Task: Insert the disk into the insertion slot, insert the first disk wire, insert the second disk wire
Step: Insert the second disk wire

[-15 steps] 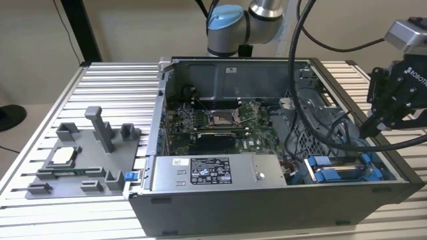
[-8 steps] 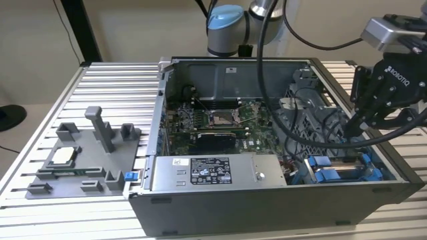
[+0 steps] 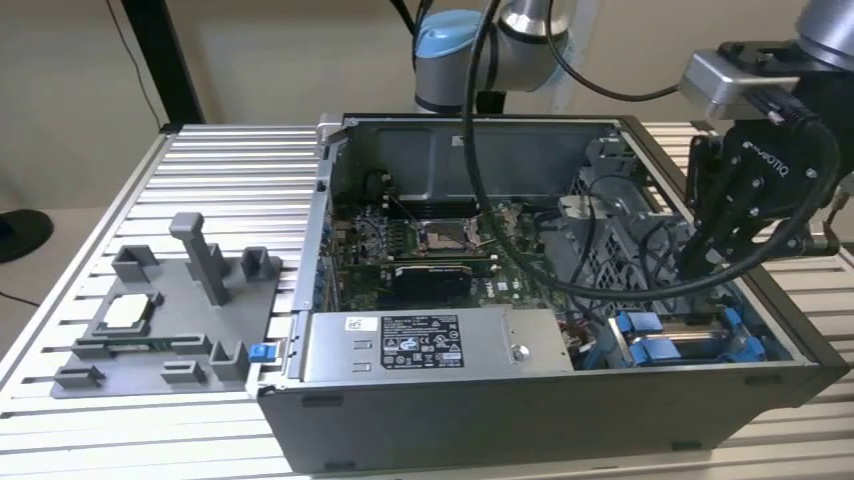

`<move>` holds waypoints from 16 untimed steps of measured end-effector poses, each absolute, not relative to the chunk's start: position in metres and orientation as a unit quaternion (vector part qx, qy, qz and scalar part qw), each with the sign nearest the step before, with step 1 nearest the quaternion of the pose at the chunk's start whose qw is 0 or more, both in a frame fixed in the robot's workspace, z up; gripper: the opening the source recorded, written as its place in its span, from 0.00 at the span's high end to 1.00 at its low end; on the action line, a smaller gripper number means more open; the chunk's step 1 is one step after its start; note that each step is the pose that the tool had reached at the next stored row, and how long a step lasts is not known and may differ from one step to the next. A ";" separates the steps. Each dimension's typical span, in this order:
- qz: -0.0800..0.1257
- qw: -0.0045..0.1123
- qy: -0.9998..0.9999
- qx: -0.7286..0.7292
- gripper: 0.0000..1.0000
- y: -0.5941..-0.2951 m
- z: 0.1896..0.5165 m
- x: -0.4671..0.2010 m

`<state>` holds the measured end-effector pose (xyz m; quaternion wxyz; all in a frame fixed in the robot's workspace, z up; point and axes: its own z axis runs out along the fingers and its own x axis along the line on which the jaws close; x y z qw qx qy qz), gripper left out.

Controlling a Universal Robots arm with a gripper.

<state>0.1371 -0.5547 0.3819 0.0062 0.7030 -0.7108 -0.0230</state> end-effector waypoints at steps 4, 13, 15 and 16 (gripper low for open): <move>-0.011 -0.006 -0.711 0.703 1.00 -0.557 0.380 0.128; 0.014 -0.031 -0.710 0.703 1.00 -0.560 0.376 0.121; 0.014 -0.031 -0.710 0.703 1.00 -0.560 0.375 0.121; 0.014 -0.031 -0.710 0.703 1.00 -0.560 0.376 0.121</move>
